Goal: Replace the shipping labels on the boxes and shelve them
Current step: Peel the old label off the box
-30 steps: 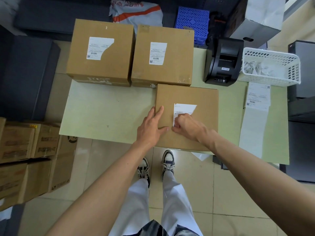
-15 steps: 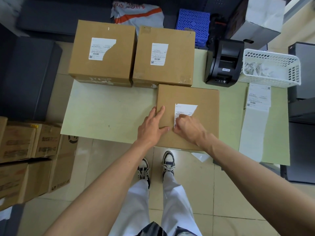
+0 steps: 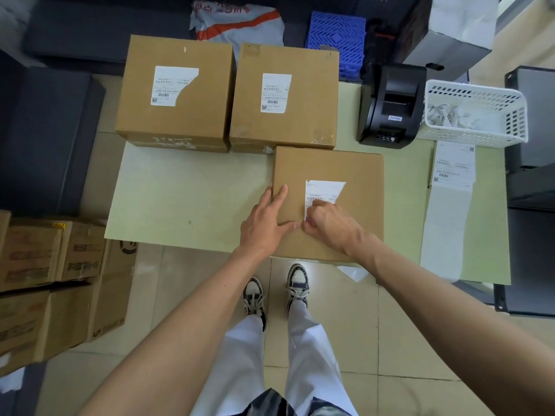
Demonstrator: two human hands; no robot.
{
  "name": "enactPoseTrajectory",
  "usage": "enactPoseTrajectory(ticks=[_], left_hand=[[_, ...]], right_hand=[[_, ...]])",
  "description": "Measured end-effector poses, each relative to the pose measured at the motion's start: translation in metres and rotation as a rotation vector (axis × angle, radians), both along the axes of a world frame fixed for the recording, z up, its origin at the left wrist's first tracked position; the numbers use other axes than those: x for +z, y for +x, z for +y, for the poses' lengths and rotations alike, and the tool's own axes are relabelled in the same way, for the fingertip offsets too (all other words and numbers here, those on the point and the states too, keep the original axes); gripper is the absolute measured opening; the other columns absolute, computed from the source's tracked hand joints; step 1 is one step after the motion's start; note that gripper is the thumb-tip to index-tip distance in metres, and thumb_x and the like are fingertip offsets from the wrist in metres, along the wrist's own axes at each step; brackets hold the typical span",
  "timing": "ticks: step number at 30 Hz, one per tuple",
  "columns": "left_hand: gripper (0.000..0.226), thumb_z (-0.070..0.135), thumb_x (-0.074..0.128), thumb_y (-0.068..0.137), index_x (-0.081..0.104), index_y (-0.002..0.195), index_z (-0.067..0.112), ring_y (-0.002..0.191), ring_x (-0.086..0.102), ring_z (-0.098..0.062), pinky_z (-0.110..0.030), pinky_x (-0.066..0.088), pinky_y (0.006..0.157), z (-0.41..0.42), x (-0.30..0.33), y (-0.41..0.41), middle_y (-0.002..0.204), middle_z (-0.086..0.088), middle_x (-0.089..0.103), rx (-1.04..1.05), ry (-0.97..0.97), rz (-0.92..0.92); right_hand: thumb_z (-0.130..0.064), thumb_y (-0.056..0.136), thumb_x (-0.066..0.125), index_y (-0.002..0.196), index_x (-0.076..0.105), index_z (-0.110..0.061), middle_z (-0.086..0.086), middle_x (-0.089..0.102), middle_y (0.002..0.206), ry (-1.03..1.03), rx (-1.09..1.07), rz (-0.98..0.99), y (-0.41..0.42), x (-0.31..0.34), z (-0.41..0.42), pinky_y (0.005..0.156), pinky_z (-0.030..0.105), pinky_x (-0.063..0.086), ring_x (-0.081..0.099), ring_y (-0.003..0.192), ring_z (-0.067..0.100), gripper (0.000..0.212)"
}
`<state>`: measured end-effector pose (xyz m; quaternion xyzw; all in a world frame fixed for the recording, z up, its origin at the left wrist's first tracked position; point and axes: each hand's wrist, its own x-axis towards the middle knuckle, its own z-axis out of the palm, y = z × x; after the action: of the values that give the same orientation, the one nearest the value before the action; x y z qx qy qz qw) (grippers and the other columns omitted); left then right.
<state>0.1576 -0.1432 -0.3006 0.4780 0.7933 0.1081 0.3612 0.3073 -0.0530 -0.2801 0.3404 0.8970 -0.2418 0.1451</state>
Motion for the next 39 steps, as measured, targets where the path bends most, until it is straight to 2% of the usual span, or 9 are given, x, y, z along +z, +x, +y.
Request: enactPoseTrajectory(ticks=[5, 9, 12, 21, 28, 33, 36, 39], left_hand=[[0.087, 0.050, 0.068, 0.091, 0.014, 0.159, 0.043, 0.149, 0.029, -0.022, -0.047, 0.041, 0.106, 0.000, 0.001, 0.000, 0.169, 0.004, 0.012, 0.001, -0.007, 0.005], [0.088, 0.052, 0.068, 0.090, 0.013, 0.159, 0.044, 0.150, 0.028, -0.022, -0.048, 0.040, 0.108, 0.001, 0.003, -0.001, 0.169, 0.004, 0.011, 0.007, -0.014, -0.005], [0.088, 0.053, 0.067, 0.090, 0.012, 0.159, 0.045, 0.150, 0.027, -0.022, -0.047, 0.040, 0.108, 0.000, 0.004, 0.000, 0.169, 0.005, 0.010, 0.009, -0.016, -0.005], [0.087, 0.051, 0.067, 0.091, 0.012, 0.158, 0.046, 0.150, 0.028, -0.021, -0.046, 0.040, 0.106, 0.001, 0.005, 0.000, 0.169, 0.006, 0.010, 0.013, -0.029, 0.001], [0.088, 0.050, 0.068, 0.090, 0.012, 0.158, 0.045, 0.150, 0.027, -0.020, -0.046, 0.040, 0.107, 0.001, 0.004, 0.000, 0.169, 0.006, 0.010, 0.016, -0.021, -0.011], [0.090, 0.050, 0.070, 0.089, 0.013, 0.158, 0.045, 0.150, 0.028, -0.020, -0.046, 0.043, 0.107, 0.001, 0.002, -0.002, 0.169, 0.007, 0.010, 0.016, -0.013, -0.017], [0.090, 0.051, 0.070, 0.089, 0.013, 0.158, 0.045, 0.150, 0.029, -0.020, -0.046, 0.042, 0.109, 0.000, 0.001, -0.001, 0.169, 0.007, 0.010, 0.020, -0.004, -0.026], [0.090, 0.050, 0.070, 0.089, 0.013, 0.158, 0.046, 0.150, 0.028, -0.020, -0.047, 0.041, 0.109, 0.000, -0.001, -0.002, 0.169, 0.007, 0.009, 0.027, -0.004, -0.034]], right_hand=[[-0.020, 0.095, 0.046, 0.094, 0.061, 0.002, 0.018, 0.059, 0.101, 0.033, -0.029, -0.039, -0.003, 0.001, -0.002, 0.074, 0.041, 0.045, 0.062, 0.088, 0.038, 0.026], [-0.018, 0.093, 0.053, 0.082, 0.058, -0.003, 0.013, 0.056, 0.091, -0.053, -0.087, 0.060, 0.006, 0.004, 0.000, 0.071, 0.040, 0.045, 0.059, 0.079, 0.037, 0.020], [-0.022, 0.092, 0.059, 0.083, 0.058, -0.006, 0.007, 0.052, 0.091, -0.081, -0.160, 0.109, 0.016, 0.006, -0.007, 0.071, 0.042, 0.047, 0.058, 0.074, 0.035, 0.018], [-0.024, 0.098, 0.050, 0.090, 0.059, 0.001, 0.016, 0.054, 0.097, -0.052, -0.237, 0.097, -0.002, 0.000, -0.020, 0.074, 0.046, 0.046, 0.059, 0.084, 0.039, 0.027], [-0.025, 0.097, 0.054, 0.090, 0.056, 0.000, 0.016, 0.053, 0.095, -0.036, -0.279, 0.090, -0.004, -0.001, -0.022, 0.067, 0.041, 0.042, 0.057, 0.083, 0.037, 0.027], [-0.017, 0.097, 0.049, 0.093, 0.055, 0.003, 0.020, 0.053, 0.100, -0.033, -0.327, 0.034, -0.003, 0.000, -0.019, 0.070, 0.039, 0.036, 0.056, 0.086, 0.039, 0.021], [-0.017, 0.094, 0.049, 0.088, 0.055, -0.002, 0.016, 0.053, 0.098, -0.065, -0.402, 0.040, 0.007, 0.001, -0.008, 0.078, 0.044, 0.047, 0.057, 0.087, 0.039, 0.018], [-0.025, 0.093, 0.056, 0.086, 0.056, -0.004, 0.013, 0.053, 0.098, -0.109, -0.356, 0.040, 0.012, 0.005, -0.007, 0.082, 0.046, 0.048, 0.057, 0.088, 0.035, 0.022]])
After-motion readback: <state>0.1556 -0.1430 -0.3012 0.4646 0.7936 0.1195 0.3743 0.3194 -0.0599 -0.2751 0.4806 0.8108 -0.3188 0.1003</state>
